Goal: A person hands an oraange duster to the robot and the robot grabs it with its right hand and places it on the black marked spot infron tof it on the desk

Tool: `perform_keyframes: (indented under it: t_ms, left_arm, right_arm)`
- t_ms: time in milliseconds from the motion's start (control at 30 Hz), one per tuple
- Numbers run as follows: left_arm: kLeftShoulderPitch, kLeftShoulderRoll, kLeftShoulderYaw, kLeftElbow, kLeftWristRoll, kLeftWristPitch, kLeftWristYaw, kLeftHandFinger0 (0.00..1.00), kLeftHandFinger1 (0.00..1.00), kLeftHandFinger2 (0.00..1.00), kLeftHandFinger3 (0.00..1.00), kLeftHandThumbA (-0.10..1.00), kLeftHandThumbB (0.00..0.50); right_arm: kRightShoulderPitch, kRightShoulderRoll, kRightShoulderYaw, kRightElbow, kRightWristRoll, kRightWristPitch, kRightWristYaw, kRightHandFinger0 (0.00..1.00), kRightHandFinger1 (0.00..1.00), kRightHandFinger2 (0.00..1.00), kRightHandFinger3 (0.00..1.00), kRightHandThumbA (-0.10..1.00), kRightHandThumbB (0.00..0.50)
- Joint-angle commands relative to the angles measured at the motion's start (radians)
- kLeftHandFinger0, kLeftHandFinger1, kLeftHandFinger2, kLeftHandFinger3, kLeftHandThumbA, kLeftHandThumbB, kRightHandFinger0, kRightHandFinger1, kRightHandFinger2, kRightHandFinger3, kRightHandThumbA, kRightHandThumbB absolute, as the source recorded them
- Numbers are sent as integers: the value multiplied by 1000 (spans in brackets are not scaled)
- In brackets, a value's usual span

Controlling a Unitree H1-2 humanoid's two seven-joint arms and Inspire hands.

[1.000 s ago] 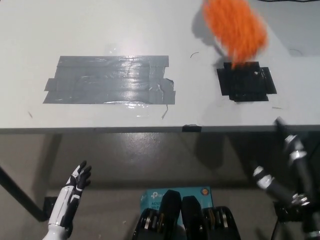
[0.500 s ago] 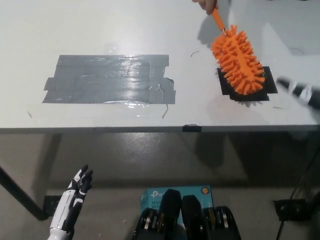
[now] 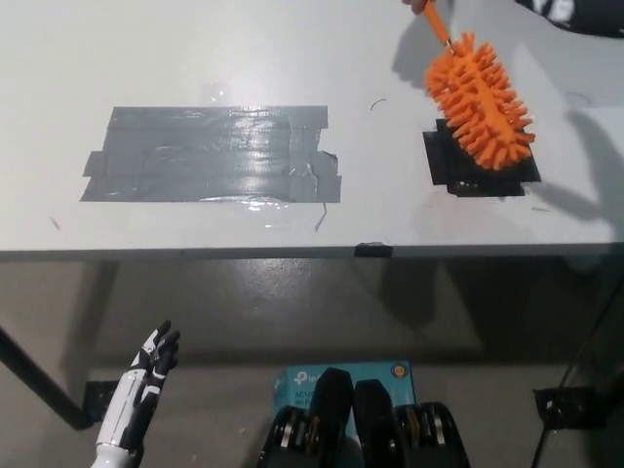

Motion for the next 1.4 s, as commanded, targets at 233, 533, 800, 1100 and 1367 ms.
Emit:
perform_keyframes:
  t_ms: [233,533,800,1100,1367]
  left_arm:
    - [-10,8,2,-47,28,-32,9,1000,1000,1000,1000,935,196]
    - [-5,9,4,-50,29,-29,4,1000,1000,1000,1000,926,195]
    - [8,11,12,-48,20,-23,1,1000,1000,1000,1000,891,194]
    - [17,16,12,-52,27,-45,1,1000,1000,1000,1000,870,202]
    - [0,21,10,-62,34,-25,-2,1000,1000,1000,1000,877,196]
  right_arm:
    - [-266,17,90,570,-84,57,61,1000,1000,1000,1000,976,378]
    - [-302,21,143,855,11,7,69,1000,1000,1000,1000,1000,332]
    - [-286,37,197,950,8,-23,26,1000,1000,1000,1000,1000,357]
    - [-232,49,264,958,-50,-16,-80,945,1000,1000,946,-94,225]
    - [-202,53,183,879,24,-78,-244,15,466,827,651,-100,98]
